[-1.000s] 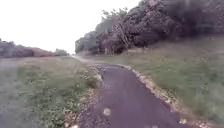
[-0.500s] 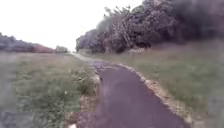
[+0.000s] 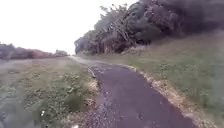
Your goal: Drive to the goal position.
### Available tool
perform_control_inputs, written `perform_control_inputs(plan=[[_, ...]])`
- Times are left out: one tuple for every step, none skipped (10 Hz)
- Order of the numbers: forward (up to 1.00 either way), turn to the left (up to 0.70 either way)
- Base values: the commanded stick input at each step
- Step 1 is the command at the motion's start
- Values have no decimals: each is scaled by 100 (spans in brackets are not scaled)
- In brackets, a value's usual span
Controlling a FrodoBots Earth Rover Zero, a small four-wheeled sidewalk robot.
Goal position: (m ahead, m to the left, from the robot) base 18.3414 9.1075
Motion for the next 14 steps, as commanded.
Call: perform_control_inputs(plan=[[100,-17],[100,-6],[100,-2],[100,-2],[100,0],[100,0],[100,0],[100,0],[100,0],[100,0],[100,0],[100,0],[100,0],[100,0]])
